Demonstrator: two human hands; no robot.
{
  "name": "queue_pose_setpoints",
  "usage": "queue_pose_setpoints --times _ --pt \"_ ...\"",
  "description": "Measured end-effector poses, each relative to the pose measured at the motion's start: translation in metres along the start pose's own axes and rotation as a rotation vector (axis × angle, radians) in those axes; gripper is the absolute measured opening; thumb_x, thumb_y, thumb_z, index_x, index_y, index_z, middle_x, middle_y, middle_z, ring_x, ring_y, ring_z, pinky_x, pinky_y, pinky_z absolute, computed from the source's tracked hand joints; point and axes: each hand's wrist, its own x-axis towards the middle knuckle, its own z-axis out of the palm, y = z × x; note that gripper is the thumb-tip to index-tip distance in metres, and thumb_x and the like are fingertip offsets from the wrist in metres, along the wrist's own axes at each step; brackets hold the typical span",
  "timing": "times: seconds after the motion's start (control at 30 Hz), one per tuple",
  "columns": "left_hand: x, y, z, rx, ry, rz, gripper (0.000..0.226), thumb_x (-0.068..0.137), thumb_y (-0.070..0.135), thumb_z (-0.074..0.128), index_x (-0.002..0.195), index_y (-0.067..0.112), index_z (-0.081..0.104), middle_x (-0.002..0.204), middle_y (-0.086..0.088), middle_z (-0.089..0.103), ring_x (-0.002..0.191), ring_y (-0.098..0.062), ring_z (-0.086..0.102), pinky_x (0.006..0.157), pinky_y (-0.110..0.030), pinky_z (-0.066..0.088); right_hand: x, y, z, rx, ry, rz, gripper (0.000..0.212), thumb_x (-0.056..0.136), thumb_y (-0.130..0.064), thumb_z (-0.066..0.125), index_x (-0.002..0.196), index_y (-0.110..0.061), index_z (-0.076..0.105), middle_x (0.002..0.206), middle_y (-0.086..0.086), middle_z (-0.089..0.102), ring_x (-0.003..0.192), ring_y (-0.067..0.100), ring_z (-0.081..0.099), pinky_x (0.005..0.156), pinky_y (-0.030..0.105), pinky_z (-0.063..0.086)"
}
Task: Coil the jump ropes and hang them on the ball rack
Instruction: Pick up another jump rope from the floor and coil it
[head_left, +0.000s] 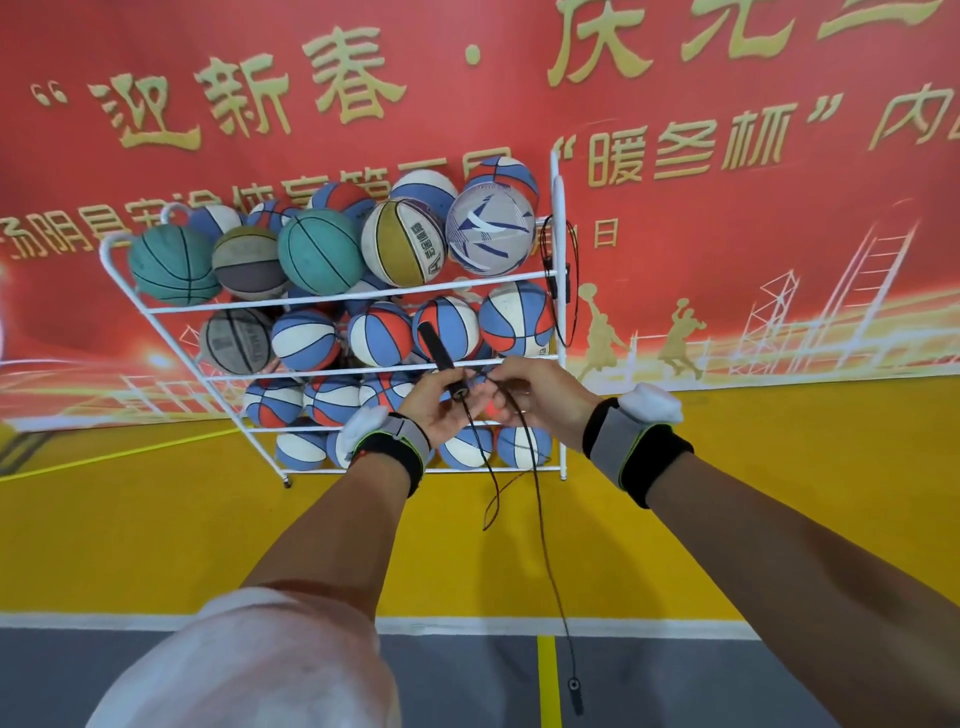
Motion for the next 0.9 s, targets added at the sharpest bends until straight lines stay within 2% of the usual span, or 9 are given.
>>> queue_pose_setpoints --times 0.07,0.2,0.37,0.43,0.5,0.6,0.67,0.83,0.9 --pt "0.005 -0.002 -0.006 -0.045 0.054 0.010 0.014 0.099 0.010 0.051 0.111 0.002 0.052 0.071 -0.013 0.060 0.052 -0.022 0.066 0.055 -0.031 0.060 -0.006 -0.003 -0.002 -0.025 -0.160 0.037 0.025 0.093 -0.020 0.051 0.070 -0.013 0.059 0.060 -0.001 0.055 0.055 0.016 0.046 0.070 0.030 0.047" --pt "0.013 -0.005 -0.012 -0.064 0.157 -0.008 0.010 0.097 0.005 0.057 0.106 0.002 0.053 0.089 -0.023 0.062 0.074 -0.029 0.064 0.058 -0.034 0.062 -0.023 -0.009 -0.014 -0.161 -0.541 0.183 0.044 0.094 -0.016 0.044 0.055 -0.018 0.063 0.055 -0.003 0.057 0.051 0.014 0.048 0.078 0.030 0.050" --pt "0.020 -0.011 -0.014 -0.172 0.212 -0.013 0.006 0.101 -0.003 0.047 0.102 -0.001 0.052 0.118 -0.026 0.047 0.117 -0.035 0.059 0.086 -0.035 0.056 -0.032 0.005 -0.024 -0.438 -0.884 0.386 0.017 0.077 -0.019 0.062 0.067 -0.020 0.076 0.076 0.002 0.070 0.076 0.019 0.065 0.089 0.032 0.054" --pt "0.026 -0.013 -0.016 -0.099 0.188 -0.017 0.010 0.099 -0.006 0.047 0.107 -0.001 0.052 0.113 -0.025 0.052 0.093 -0.029 0.068 0.068 -0.025 0.058 -0.030 0.017 -0.025 -0.526 -0.929 0.458 0.014 0.078 -0.020 0.063 0.081 -0.021 0.076 0.090 0.004 0.070 0.090 0.023 0.064 0.099 0.036 0.050" --pt "0.027 -0.014 -0.011 -0.004 0.107 -0.006 0.011 0.098 -0.006 0.049 0.104 0.001 0.054 0.099 -0.019 0.059 0.071 -0.020 0.068 0.058 -0.021 0.057 -0.025 0.030 -0.027 -0.524 -0.887 0.513 0.021 0.087 -0.017 0.056 0.100 -0.019 0.072 0.104 0.005 0.070 0.105 0.028 0.062 0.111 0.042 0.041" --pt "0.022 -0.011 -0.001 0.035 -0.029 -0.003 0.015 0.097 -0.006 0.050 0.107 0.001 0.058 0.093 -0.012 0.067 0.080 -0.016 0.070 0.064 -0.020 0.059 -0.019 0.051 -0.027 -0.464 -0.720 0.533 0.028 0.086 -0.028 0.056 0.110 -0.017 0.067 0.112 0.006 0.070 0.119 0.027 0.059 0.116 0.040 0.037" --pt "0.014 -0.007 0.006 0.039 -0.117 -0.026 0.016 0.097 -0.007 0.049 0.104 0.001 0.062 0.101 -0.013 0.068 0.093 -0.019 0.069 0.074 -0.023 0.060 -0.015 0.063 -0.025 -0.412 -0.578 0.504 0.036 0.080 -0.037 0.062 0.109 -0.017 0.068 0.109 0.008 0.071 0.114 0.025 0.063 0.112 0.037 0.039" --pt "-0.004 0.002 0.012 0.227 -0.222 -0.099 0.022 0.094 -0.011 0.050 0.107 0.000 0.065 0.096 -0.013 0.071 0.088 -0.023 0.073 0.080 -0.031 0.061 0.002 0.062 -0.020 -0.075 -0.145 0.304 0.038 0.089 -0.048 0.061 0.107 -0.014 0.066 0.101 0.011 0.073 0.105 0.029 0.069 0.104 0.039 0.050" --pt "-0.009 0.004 0.011 0.366 -0.199 -0.115 0.025 0.093 -0.009 0.051 0.111 0.003 0.064 0.091 -0.010 0.074 0.081 -0.019 0.074 0.077 -0.029 0.062 0.008 0.052 -0.013 0.005 -0.001 0.223 0.036 0.092 -0.044 0.060 0.102 -0.009 0.065 0.092 0.011 0.070 0.089 0.025 0.070 0.084 0.029 0.059"
